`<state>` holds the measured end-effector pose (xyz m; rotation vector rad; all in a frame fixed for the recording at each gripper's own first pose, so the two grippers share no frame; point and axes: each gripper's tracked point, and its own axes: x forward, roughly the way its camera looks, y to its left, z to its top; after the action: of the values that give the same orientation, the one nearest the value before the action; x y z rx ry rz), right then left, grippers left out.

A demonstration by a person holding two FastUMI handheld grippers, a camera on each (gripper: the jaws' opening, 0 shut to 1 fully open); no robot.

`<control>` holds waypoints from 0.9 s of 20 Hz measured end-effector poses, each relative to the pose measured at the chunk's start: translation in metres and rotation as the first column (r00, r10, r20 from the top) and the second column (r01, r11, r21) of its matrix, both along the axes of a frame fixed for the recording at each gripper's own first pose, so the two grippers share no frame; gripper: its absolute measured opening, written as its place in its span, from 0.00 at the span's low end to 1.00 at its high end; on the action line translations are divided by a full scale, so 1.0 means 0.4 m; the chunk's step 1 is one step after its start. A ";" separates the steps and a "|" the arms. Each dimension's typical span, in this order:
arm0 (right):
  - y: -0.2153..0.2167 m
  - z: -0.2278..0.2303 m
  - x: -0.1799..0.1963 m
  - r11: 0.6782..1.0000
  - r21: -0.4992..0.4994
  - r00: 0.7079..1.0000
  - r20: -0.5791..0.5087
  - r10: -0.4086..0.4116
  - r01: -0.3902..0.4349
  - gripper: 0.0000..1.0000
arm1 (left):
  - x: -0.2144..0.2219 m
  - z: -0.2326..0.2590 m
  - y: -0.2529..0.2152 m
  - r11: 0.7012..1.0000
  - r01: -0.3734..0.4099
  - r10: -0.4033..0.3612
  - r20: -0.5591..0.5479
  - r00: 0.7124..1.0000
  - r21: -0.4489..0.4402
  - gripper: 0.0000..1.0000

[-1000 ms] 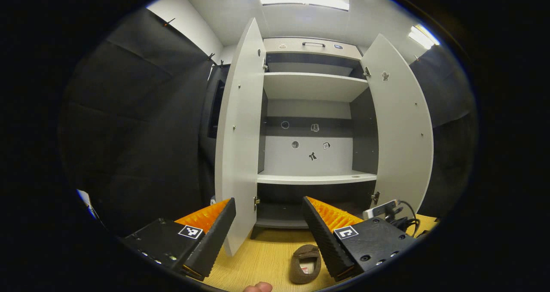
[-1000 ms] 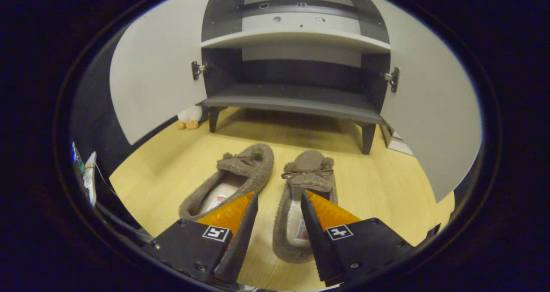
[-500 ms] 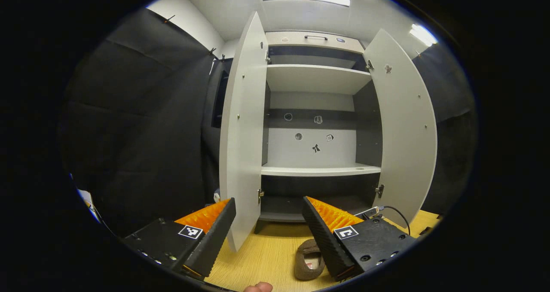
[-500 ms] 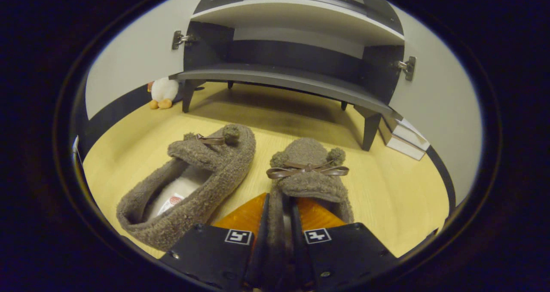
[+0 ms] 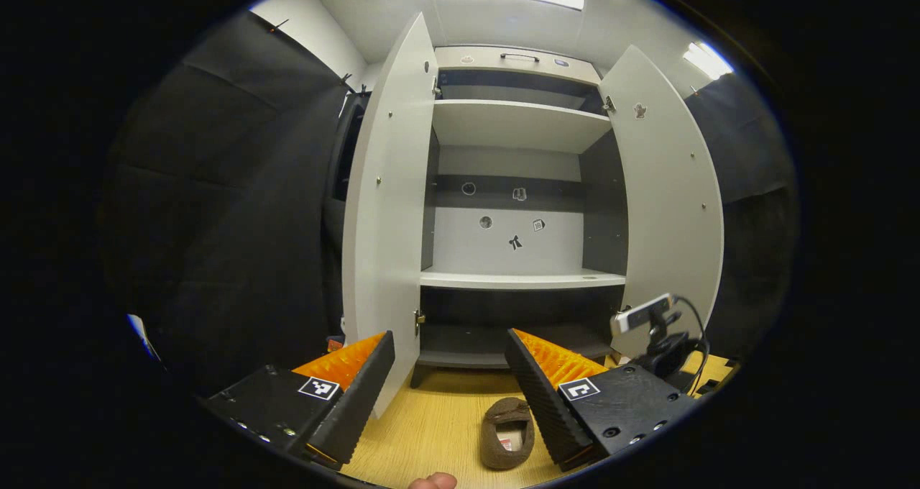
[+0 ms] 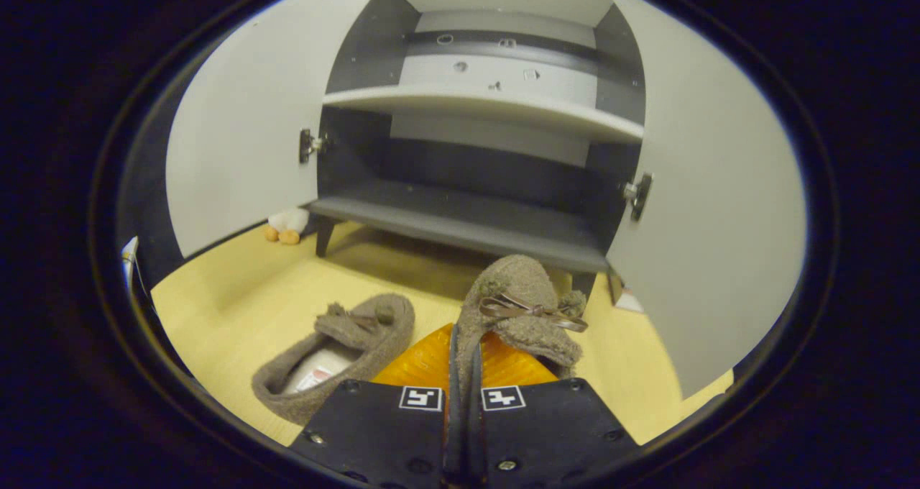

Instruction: Grab one shoe with the right hand and put it into the shoe cabinet, grab the other shoe with the left hand and put it into the shoe cabinet; then close the right door with the right hand and the left door with the left hand.

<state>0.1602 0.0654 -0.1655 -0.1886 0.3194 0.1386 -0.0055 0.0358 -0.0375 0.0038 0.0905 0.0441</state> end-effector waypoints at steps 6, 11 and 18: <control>0.034 0.442 0.162 0.998 0.011 0.990 0.133 0.053 -0.055 0.07 | 0.013 -0.016 -0.026 0.999 0.029 -0.029 0.001 1.000 -0.026 0.95; 0.013 0.627 0.424 1.000 0.015 0.996 0.084 -0.010 0.009 0.07 | 0.007 -0.032 -0.018 0.999 0.022 -0.023 -0.018 1.000 -0.033 0.95; 0.027 0.569 0.655 0.995 -0.050 0.986 -0.144 -0.087 0.081 0.07 | 0.012 -0.034 -0.006 1.000 0.013 -0.013 -0.034 0.999 -0.028 0.95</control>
<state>0.4221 0.0761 0.0620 -0.2083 0.4762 0.0620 -0.0008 0.0335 -0.0510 -0.0230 0.1252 0.0297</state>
